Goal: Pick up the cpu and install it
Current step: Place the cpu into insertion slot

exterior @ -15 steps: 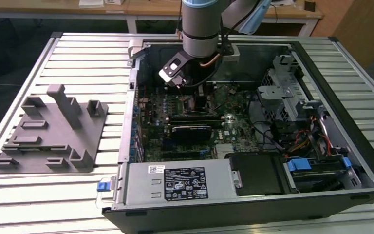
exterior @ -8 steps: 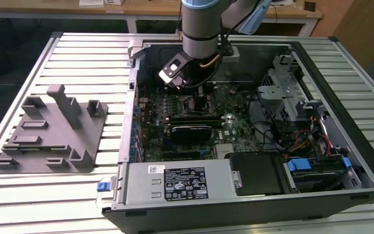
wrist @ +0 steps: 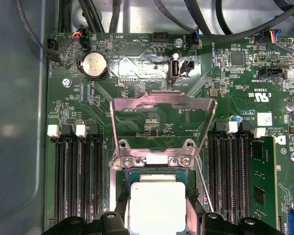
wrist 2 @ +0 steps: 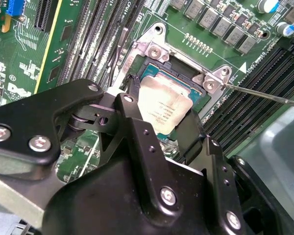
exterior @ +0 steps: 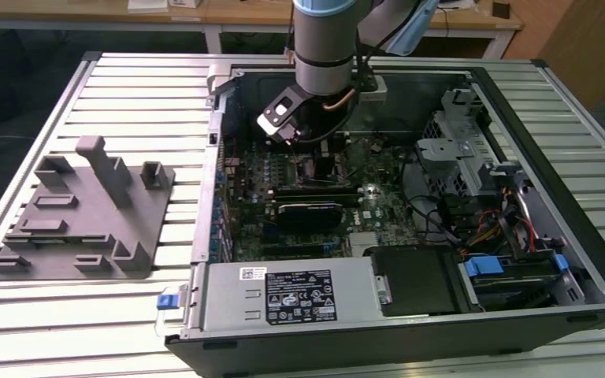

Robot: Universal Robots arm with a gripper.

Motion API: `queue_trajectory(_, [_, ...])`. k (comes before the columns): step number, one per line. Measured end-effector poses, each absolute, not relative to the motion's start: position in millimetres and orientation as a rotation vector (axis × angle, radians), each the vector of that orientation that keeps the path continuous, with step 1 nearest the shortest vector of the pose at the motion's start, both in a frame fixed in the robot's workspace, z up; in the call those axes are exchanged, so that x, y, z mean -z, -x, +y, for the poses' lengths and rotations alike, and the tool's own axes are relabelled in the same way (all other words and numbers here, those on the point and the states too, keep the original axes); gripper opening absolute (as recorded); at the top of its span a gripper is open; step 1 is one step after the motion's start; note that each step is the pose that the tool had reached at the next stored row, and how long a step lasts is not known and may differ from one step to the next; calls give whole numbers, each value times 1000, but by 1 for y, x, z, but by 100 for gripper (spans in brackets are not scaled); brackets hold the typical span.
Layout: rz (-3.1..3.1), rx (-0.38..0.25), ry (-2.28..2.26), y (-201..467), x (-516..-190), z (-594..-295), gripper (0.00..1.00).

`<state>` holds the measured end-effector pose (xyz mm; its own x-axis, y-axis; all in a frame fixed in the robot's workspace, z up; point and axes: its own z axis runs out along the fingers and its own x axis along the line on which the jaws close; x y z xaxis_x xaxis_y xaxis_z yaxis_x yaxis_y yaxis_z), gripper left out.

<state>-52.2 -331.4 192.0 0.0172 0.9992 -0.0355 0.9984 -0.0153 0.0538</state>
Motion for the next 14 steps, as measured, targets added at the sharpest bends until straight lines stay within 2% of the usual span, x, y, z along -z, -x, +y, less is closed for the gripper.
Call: queue_trajectory(14, [2159, -20, -2194, 52, -191, -331, 54])
